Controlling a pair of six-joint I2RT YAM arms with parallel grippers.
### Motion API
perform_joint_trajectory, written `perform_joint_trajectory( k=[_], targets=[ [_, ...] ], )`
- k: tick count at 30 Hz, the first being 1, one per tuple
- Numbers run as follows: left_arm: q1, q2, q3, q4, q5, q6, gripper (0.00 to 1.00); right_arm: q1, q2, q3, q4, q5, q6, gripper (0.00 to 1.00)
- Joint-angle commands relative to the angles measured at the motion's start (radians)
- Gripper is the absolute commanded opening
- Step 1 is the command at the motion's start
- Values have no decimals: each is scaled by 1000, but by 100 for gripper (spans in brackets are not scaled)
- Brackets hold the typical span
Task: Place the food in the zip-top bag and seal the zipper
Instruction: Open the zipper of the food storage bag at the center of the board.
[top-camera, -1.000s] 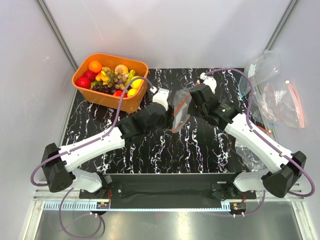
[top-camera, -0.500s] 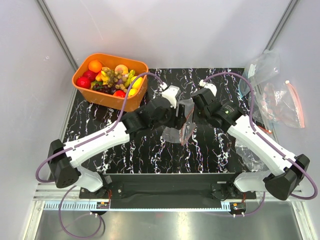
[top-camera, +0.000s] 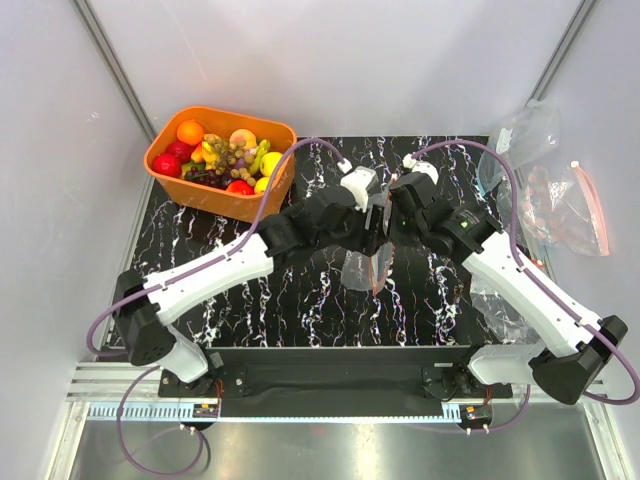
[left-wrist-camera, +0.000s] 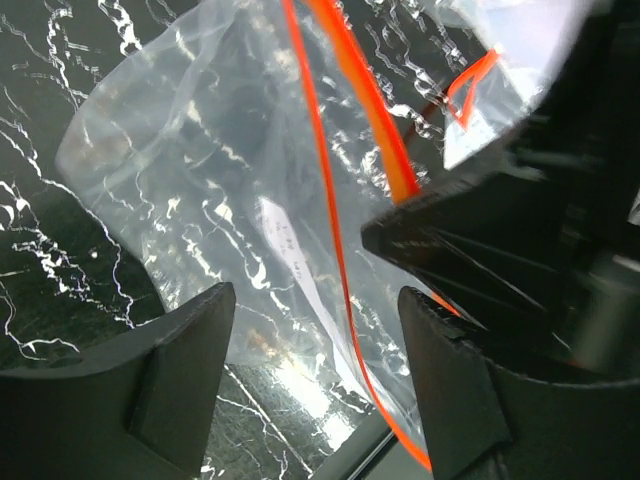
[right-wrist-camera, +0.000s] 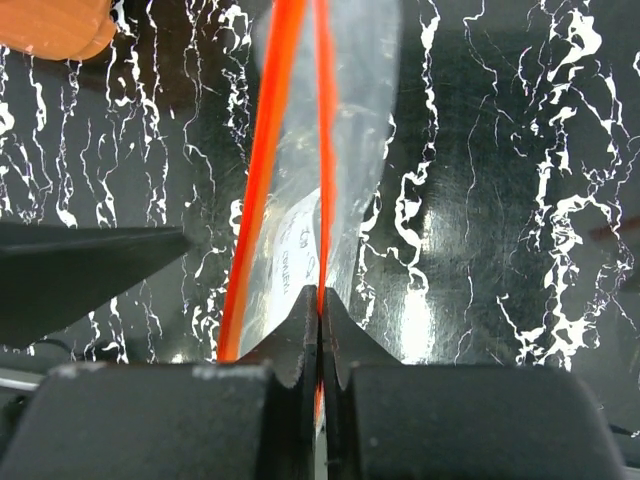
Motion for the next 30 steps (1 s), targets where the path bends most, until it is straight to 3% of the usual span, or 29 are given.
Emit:
perform_joint_trajectory(
  k=[1,5,6,9,13,15,18,25,30],
  targets=[
    [0,48,71,-13,-20,3,67,5,-34,51,-1,-29,-18,0],
    [5,97,123,-59,-126,6,42,5,-46,68,-40,-9,-26,0],
    [9,107,133,-64,-131,-1,26,5,-46,83,-55,-1,-27,0],
    [24,140,165,-58,-64,-29,1,5,-23,169,-187,32,-35,1],
    [24,188,177,16,122,-76,0,5,-3,267,-377,108,-21,1],
    [29,209,157,87,269,-128,0,5,24,295,-421,111,-30,2],
    [35,228,93,178,380,-187,0,5,75,272,-419,112,-47,2],
    [63,222,-85,192,279,-161,0,5,124,96,-178,77,-72,1],
    [78,182,-185,134,119,-123,0,5,138,18,-60,69,-69,0]
  ],
)
